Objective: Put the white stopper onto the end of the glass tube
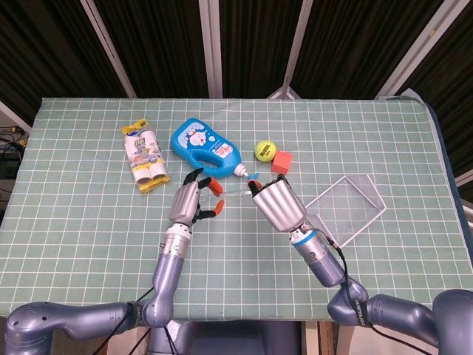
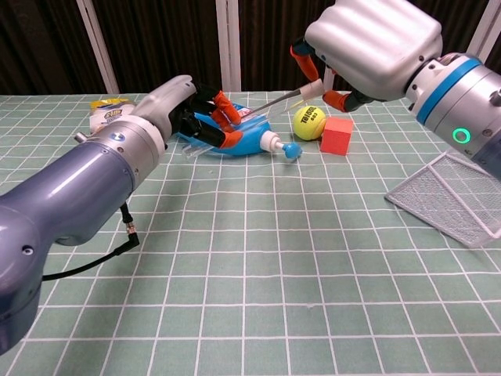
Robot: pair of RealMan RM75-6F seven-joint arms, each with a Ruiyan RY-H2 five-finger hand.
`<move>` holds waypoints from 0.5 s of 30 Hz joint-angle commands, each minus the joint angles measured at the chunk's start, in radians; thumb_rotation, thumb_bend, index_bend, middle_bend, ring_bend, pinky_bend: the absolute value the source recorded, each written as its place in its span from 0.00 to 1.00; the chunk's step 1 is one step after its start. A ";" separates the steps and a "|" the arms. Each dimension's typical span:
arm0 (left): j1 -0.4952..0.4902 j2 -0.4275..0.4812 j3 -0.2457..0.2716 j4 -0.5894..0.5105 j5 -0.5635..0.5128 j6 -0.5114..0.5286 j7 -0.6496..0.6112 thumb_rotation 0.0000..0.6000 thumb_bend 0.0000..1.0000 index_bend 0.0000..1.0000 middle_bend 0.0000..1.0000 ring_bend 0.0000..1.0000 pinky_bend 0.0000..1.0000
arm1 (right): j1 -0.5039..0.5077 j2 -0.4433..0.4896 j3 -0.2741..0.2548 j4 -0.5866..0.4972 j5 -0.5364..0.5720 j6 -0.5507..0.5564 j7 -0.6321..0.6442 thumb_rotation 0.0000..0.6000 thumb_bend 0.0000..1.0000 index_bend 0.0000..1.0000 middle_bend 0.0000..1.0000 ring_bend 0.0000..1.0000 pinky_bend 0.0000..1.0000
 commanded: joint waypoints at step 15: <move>-0.001 -0.010 0.001 0.021 0.032 0.011 -0.024 1.00 0.76 0.52 0.50 0.09 0.00 | -0.011 0.008 -0.005 -0.011 0.001 0.005 -0.001 1.00 0.44 0.20 0.97 1.00 0.91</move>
